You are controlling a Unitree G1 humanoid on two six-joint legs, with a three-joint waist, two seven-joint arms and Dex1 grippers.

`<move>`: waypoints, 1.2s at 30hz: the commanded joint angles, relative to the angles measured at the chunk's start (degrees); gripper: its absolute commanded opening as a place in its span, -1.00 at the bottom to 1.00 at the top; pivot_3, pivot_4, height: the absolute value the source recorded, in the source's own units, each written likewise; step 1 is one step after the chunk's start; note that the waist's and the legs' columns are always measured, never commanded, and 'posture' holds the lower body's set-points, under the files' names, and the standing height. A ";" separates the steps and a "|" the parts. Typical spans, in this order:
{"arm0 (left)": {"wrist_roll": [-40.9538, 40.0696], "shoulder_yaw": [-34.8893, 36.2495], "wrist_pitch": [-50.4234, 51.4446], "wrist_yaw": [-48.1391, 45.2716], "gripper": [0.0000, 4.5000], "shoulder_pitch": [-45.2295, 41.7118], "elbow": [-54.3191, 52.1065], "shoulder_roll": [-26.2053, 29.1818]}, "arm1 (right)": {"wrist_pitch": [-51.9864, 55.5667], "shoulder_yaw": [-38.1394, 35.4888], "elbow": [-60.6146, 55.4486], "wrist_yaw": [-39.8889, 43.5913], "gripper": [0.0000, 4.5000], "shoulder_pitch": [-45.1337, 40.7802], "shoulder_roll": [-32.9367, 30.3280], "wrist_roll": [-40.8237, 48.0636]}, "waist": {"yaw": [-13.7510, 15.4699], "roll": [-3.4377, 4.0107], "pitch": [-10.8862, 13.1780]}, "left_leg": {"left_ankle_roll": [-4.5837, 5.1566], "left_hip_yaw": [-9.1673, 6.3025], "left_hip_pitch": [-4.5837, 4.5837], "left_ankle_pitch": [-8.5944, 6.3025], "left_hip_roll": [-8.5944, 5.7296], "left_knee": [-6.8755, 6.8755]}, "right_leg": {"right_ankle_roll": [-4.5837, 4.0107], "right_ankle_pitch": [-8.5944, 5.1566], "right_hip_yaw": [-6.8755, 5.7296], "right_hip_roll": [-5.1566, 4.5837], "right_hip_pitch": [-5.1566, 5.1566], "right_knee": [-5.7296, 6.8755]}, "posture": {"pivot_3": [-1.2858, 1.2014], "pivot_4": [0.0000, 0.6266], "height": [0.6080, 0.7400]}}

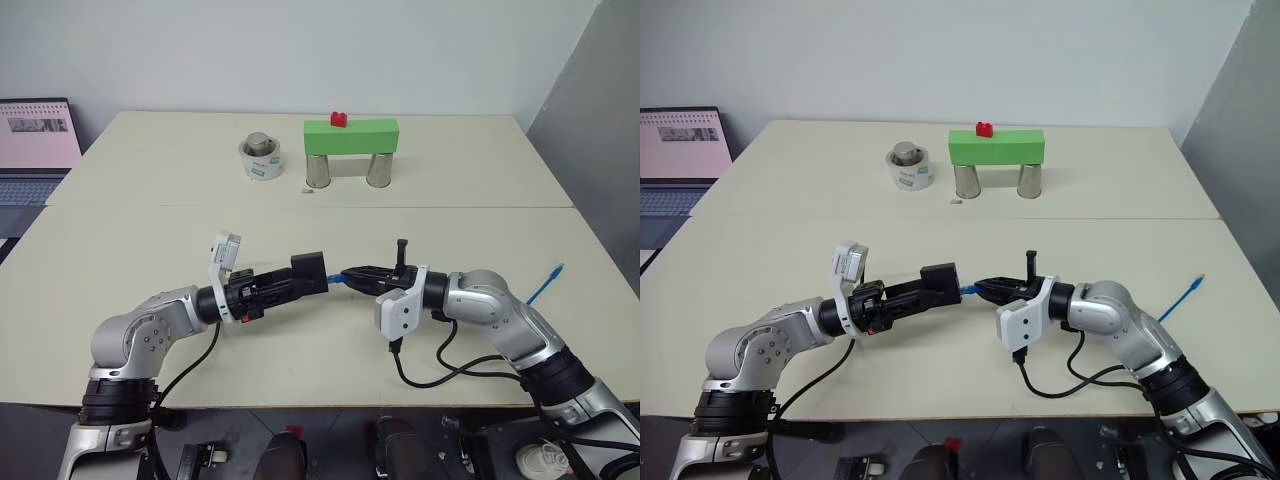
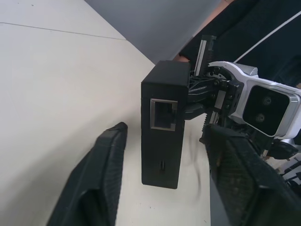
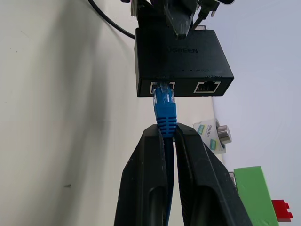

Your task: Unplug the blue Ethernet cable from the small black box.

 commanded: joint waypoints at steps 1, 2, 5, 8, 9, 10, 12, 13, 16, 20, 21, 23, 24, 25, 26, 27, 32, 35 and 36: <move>-0.03 -0.51 -0.58 -0.80 -0.20 -1.07 -0.23 0.07 | -1.14 -1.55 -1.63 -0.84 -0.98 -0.93 0.11 -0.64 | 0.01 0.00 0.00 | 0.00 0.00 0.00 0.00 0.00 0.00 | 0.00 0.00 0.00 0.00 0.00 0.00 | 0.03 -0.52 1.00; 0.47 -0.97 -0.89 -0.95 -0.31 -1.12 -0.11 0.15 | -0.96 -1.27 -1.69 -0.58 -0.98 -0.95 0.15 -0.82 | 0.01 0.00 0.00 | 0.00 -0.01 0.00 0.00 0.00 0.00 | 0.00 0.00 0.00 0.00 0.00 0.00 | 0.03 -0.52 1.00; 1.45 -1.89 -1.53 -1.35 -0.59 -1.59 0.73 0.08 | -1.60 -0.42 -1.89 -0.07 -0.98 -0.96 0.20 -1.58 | 0.04 0.00 0.00 | 0.00 0.00 0.00 0.00 0.00 0.00 | 0.00 0.00 0.00 0.00 0.00 0.00 | 0.03 -0.52 1.00; 2.32 -2.63 -2.13 -2.17 -0.66 -2.26 1.56 0.48 | -1.73 -0.88 -2.27 -0.96 -0.67 -0.71 0.11 -2.66 | 0.10 0.00 0.00 | 0.00 -0.01 0.00 0.00 0.00 0.00 | 0.00 0.00 0.00 0.00 0.00 0.00 | 0.03 -0.52 1.00; 2.69 -2.89 -2.29 -2.36 -0.66 -2.58 2.00 0.61 | -1.84 -0.81 -2.38 -0.38 -0.58 -0.71 -0.37 -2.66 | 0.10 0.00 0.00 | 0.00 -0.02 0.00 0.00 -0.02 0.00 | 0.00 0.00 -0.01 0.00 0.01 0.00 | 0.03 -0.52 1.00; 2.97 -3.02 -2.39 -2.52 -0.66 -2.82 2.36 0.66 | -1.94 -0.71 -2.40 0.15 -0.46 -0.75 -0.66 -2.64 | 0.10 0.00 0.00 | 0.00 -0.01 0.01 0.00 -0.02 0.00 | 0.00 0.00 0.00 0.00 0.01 0.00 | 0.03 -0.52 1.00; 3.79 -3.62 -2.73 -3.15 -0.66 -3.48 3.10 0.91 | -1.44 -1.03 -2.86 1.48 -0.25 -0.69 -1.48 -2.00 | 0.09 0.00 0.00 | 0.00 -0.01 0.01 0.00 -0.02 0.00 | 0.00 0.00 0.00 0.00 0.01 0.00 | 0.03 -0.52 1.00; 4.06 -3.80 -2.86 -3.35 -0.66 -3.87 3.45 0.87 | -0.74 -1.18 -3.36 2.71 -0.16 -0.58 -2.14 -1.37 | 0.12 0.00 0.00 | 0.00 -0.01 0.01 0.00 -0.03 0.00 | 0.00 0.00 0.01 0.00 0.01 -0.01 | 0.03 -0.52 1.00; 5.80 -5.51 -4.49 -5.02 -0.66 -5.71 4.73 0.82 | 7.20 -2.91 -7.96 9.52 0.12 1.37 -4.90 5.41 | 0.38 0.00 0.00 | 0.00 -0.01 0.00 0.00 -0.03 0.01 | 0.00 0.00 0.00 0.00 0.01 -0.01 | 0.03 -0.52 1.00; 7.88 -7.30 -7.16 -7.91 -0.66 -7.07 5.67 1.03 | 23.63 -6.52 -16.34 14.41 0.34 4.45 -5.38 17.93 | 0.51 0.00 0.00 | 0.00 -0.03 0.00 0.00 -0.03 0.00 | 0.00 0.00 -0.01 0.00 0.06 -0.03 | 0.03 -0.52 1.00; 8.98 -8.37 -8.90 -9.62 -0.66 -7.37 5.43 1.39 | 33.34 -8.87 -20.28 13.79 0.34 5.55 -3.94 26.01 | 0.52 0.00 0.00 | 0.00 -0.04 0.00 0.00 -0.03 0.00 | 0.00 0.00 -0.01 0.00 0.06 -0.05 | 0.03 -0.52 1.00; 10.58 -9.98 -11.23 -12.20 -0.66 -8.14 5.43 1.90 | 49.37 -12.88 -24.79 11.67 0.34 5.91 -0.84 39.59 | 0.41 0.00 0.00 | 0.00 -0.10 0.00 0.00 -0.03 0.00 | -0.01 0.00 -0.06 0.00 0.09 -0.04 | 0.03 -0.52 1.00; 11.01 -10.38 -12.03 -13.08 -0.66 -8.60 5.67 1.90 | 55.31 -14.51 -25.67 10.73 0.34 5.78 0.37 44.48 | 0.36 0.00 0.00 | 0.00 -0.10 0.03 0.00 -0.02 0.01 | -0.04 0.01 -0.04 0.00 0.09 -0.01 | 0.03 -0.52 1.00; 11.23 -10.56 -12.54 -13.64 -0.66 -8.99 6.03 1.84 | 59.06 -15.33 -25.97 10.33 0.34 5.58 0.85 46.91 | 0.39 0.00 0.00 | 0.00 -0.10 0.05 0.00 -0.02 0.01 | -0.03 0.01 -0.04 0.00 0.11 0.00 | 0.03 -0.52 1.00; 11.40 -10.69 -13.32 -14.26 -0.66 -9.32 6.24 1.72 | 62.32 -15.74 -26.03 10.45 0.34 5.54 0.76 48.94 | 0.43 0.00 0.00 | 0.00 -0.17 0.06 0.00 -0.02 0.04 | -0.02 0.00 -0.11 0.00 0.17 0.00 | 0.03 -0.52 1.00; 11.54 -10.81 -13.83 -14.72 -0.66 -9.55 6.30 1.65 | 64.76 -15.98 -26.14 10.52 0.34 5.53 0.60 50.51 | 0.47 0.00 0.00 | 0.01 -0.20 0.10 0.00 -0.02 0.05 | -0.01 0.00 -0.13 0.00 0.22 -0.02 | 0.03 -0.52 1.00; 12.13 -11.37 -15.69 -17.16 -0.66 -10.38 5.71 1.64 | 74.08 -17.31 -24.52 9.87 0.34 4.02 2.00 58.49 | 0.41 0.01 0.00 | 0.02 -0.16 0.11 -0.01 -0.03 0.03 | 0.01 -0.01 -0.12 0.01 0.23 -0.08 | 0.03 -0.52 1.00; 12.04 -11.68 -15.44 -17.70 -0.66 -10.43 5.40 1.86 | 75.80 -17.06 -22.87 9.88 0.34 3.01 2.37 59.52 | 0.38 0.01 0.00 | 0.02 -0.15 0.08 -0.01 -0.03 0.00 | 0.01 -0.01 -0.13 0.01 0.20 -0.10 | 0.03 -0.52 1.00; 12.19 -11.79 -15.51 -17.84 -0.66 -10.46 5.45 1.90 | 76.41 -16.86 -22.35 10.30 0.34 2.75 2.27 59.97 | 0.40 0.01 0.00 | 0.02 -0.15 0.07 -0.01 -0.03 0.00 | 0.01 -0.01 -0.13 0.01 0.20 -0.11 | 0.03 -0.52 1.00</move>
